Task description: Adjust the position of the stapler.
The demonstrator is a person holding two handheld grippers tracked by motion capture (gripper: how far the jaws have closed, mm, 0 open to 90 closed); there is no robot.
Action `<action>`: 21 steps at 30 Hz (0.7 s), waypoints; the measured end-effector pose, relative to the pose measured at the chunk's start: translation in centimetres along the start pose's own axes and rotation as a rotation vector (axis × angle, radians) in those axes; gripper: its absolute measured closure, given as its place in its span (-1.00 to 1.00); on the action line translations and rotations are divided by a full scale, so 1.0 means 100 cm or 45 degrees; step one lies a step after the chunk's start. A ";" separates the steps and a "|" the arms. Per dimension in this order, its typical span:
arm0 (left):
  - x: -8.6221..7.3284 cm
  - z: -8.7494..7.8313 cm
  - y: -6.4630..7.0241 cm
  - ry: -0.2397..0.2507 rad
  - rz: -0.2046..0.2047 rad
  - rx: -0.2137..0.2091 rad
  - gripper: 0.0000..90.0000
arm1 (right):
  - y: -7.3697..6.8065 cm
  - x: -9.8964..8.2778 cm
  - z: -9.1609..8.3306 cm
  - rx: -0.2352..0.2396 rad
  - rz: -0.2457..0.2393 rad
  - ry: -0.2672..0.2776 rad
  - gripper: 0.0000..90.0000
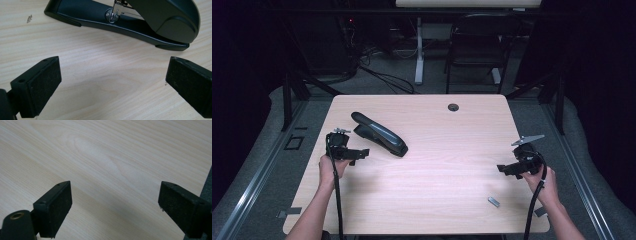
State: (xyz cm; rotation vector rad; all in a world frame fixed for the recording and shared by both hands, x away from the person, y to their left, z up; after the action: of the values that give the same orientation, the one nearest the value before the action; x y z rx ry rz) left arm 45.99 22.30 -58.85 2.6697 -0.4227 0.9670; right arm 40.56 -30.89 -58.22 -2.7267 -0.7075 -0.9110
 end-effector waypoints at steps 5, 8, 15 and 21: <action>0.007 0.000 0.004 0.042 0.022 -0.004 -0.92 | -0.001 0.000 -0.001 -0.001 -0.006 0.000 -0.75; 0.008 0.000 0.006 0.040 0.036 -0.013 -0.88 | 0.000 -0.001 -0.002 -0.009 -0.011 -0.006 -0.75; 0.015 -0.001 0.018 0.067 0.059 -0.052 -0.87 | -0.002 -0.001 -0.001 -0.006 -0.010 -0.007 -0.75; 0.018 0.003 0.025 0.066 0.060 -0.075 -0.87 | -0.003 -0.001 0.000 0.004 -0.009 -0.011 -0.74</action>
State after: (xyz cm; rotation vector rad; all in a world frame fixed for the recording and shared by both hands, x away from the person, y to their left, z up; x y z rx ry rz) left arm 46.54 19.60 -57.51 2.5870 -0.4968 1.0187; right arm 40.32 -30.64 -58.24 -2.7285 -0.7203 -0.8994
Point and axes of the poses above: each handheld gripper's, and its own axes: z roughly forward along the jaws, x roughly out of its top, y roughly to its right, the point moved 8 cm from there along z, roughly forward along the jaws, and after that the axes turned 3 degrees about y, right-handed, at the moved point
